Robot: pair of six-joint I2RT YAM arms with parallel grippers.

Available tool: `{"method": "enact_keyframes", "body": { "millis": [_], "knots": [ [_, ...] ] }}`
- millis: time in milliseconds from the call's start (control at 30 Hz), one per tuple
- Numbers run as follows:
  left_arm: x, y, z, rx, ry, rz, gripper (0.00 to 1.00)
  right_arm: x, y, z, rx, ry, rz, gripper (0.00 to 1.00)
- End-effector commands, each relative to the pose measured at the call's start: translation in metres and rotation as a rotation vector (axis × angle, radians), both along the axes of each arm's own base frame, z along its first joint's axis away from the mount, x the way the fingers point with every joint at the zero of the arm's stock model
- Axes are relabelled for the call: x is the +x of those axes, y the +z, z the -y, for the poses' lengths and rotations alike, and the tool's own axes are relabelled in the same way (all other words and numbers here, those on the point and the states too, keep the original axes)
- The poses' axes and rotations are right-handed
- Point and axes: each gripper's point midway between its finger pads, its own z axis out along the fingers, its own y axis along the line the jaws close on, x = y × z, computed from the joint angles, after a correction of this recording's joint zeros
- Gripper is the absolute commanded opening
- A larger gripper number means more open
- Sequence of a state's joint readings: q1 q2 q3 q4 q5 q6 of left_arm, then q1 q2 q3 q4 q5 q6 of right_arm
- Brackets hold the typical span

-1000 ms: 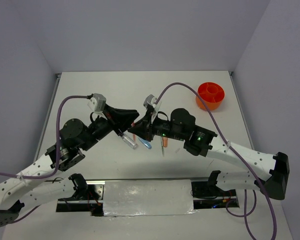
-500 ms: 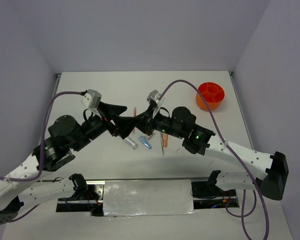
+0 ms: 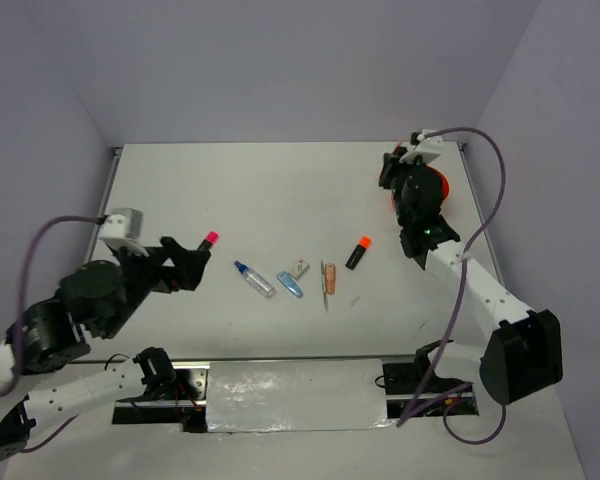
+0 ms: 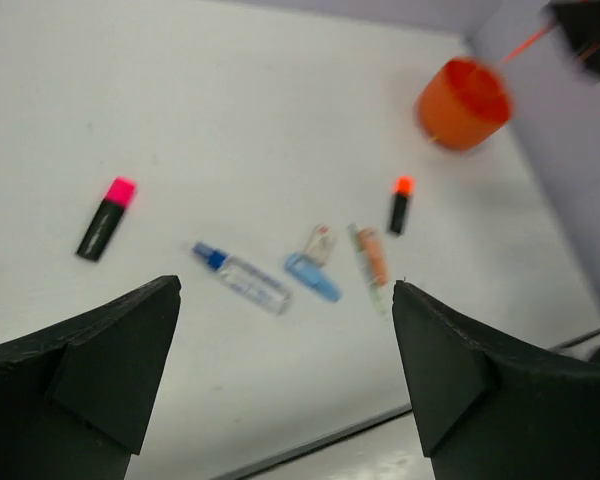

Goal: Sort the stationery into containers
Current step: Place the pen in the storage box.

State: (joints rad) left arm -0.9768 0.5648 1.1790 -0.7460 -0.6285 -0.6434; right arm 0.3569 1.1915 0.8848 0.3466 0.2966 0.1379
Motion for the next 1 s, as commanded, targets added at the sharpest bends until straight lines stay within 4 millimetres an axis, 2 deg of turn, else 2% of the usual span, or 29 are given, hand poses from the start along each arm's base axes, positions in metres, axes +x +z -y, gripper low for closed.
{"method": "enact_keyframes", "body": {
  "millis": [0, 33, 100, 133, 167, 233, 267, 300, 433, 500, 533, 733, 900, 967],
  "knots": [
    [0.002, -0.088, -0.004, 0.256, 0.008, -0.124, 0.99, 0.035, 0.021, 0.068, -0.029, -0.269, 0.061, 0.0],
    [0.002, -0.096, -0.001, 0.261, -0.009, -0.124, 0.99, 0.039, 0.021, 0.08, -0.035, -0.317, 0.055, 0.0],
    [-0.001, -0.09, 0.007, 0.24, -0.059, -0.1, 0.99, 0.049, 0.017, 0.102, -0.056, -0.365, 0.057, 0.0],
    [-0.002, -0.088, 0.008, 0.233, -0.076, -0.091, 0.99, 0.053, 0.02, 0.105, -0.054, -0.351, 0.074, 0.0],
    [-0.002, -0.083, 0.005, 0.211, -0.068, -0.067, 0.99, 0.057, 0.022, 0.11, -0.055, -0.349, 0.078, 0.0],
    [-0.001, -0.089, 0.0, 0.211, -0.038, -0.073, 0.99, 0.066, 0.015, 0.129, -0.068, -0.379, 0.06, 0.0],
    [-0.003, -0.09, 0.001, 0.206, -0.053, -0.072, 0.99, 0.071, 0.018, 0.131, -0.073, -0.378, 0.064, 0.0],
    [-0.005, -0.089, 0.003, 0.2, -0.07, -0.066, 0.99, 0.076, 0.009, 0.136, -0.093, -0.387, 0.039, 0.0],
    [-0.01, -0.085, 0.01, 0.188, -0.134, -0.035, 0.99, 0.083, -0.001, 0.157, -0.104, -0.419, 0.026, 0.0],
    [-0.011, -0.084, 0.011, 0.184, -0.141, -0.032, 0.99, 0.087, -0.008, 0.159, -0.073, -0.415, 0.025, 0.0],
    [-0.011, -0.084, 0.012, 0.184, -0.147, -0.028, 0.99, 0.088, -0.008, 0.175, -0.066, -0.437, 0.026, 0.0],
    [-0.01, -0.091, 0.022, 0.215, -0.179, -0.051, 0.99, 0.106, -0.018, 0.179, -0.1, -0.421, 0.003, 0.0],
    [-0.007, -0.097, 0.023, 0.24, -0.168, -0.075, 0.99, 0.119, -0.034, 0.183, -0.083, -0.406, -0.022, 0.01],
    [-0.007, -0.097, 0.024, 0.241, -0.172, -0.075, 0.99, 0.126, -0.047, 0.181, -0.085, -0.391, -0.053, 0.02]
  ]
}}
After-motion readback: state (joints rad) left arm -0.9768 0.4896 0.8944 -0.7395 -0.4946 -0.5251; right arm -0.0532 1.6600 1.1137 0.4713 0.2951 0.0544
